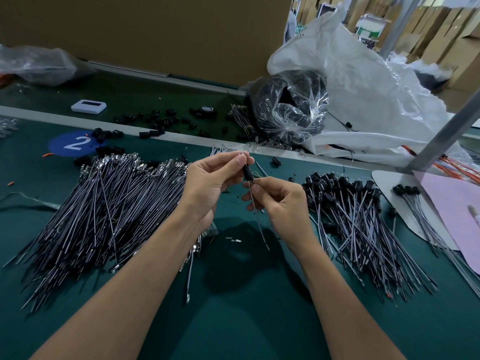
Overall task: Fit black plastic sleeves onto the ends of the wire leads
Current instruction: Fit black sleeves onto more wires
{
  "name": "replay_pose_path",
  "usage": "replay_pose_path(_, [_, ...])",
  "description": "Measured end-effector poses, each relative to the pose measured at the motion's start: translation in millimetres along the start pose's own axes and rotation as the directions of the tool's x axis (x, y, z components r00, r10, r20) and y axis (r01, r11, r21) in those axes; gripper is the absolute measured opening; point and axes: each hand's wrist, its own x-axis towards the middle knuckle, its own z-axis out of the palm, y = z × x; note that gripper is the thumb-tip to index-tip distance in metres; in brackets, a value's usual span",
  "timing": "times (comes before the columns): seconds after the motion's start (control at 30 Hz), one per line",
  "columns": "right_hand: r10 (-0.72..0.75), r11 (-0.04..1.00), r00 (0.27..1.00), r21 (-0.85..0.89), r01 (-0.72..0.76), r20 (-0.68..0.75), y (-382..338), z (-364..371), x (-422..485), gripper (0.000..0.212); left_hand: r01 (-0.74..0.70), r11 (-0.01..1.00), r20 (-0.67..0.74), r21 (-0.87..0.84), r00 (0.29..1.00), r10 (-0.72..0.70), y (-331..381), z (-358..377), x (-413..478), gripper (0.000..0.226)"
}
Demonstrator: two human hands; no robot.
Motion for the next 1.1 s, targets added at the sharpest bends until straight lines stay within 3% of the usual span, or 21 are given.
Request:
replay_pose_path(0.6, [0.008,1.000,0.998,0.019,-0.009,0.054,0.0,0.9,0.2,0.023,-0.025,1.000,0.027,-0.005,0.999,0.025,-0.2,1.4,0.2,0.017])
replay_pose_path(1.1, [0.022,0.997,0.999,0.067,-0.024,0.040,-3.4,0.6,-1.5,0.011,-0.092,0.981,0.022,0.171,0.996,0.089,-2.6,2.0,-1.3,0.008])
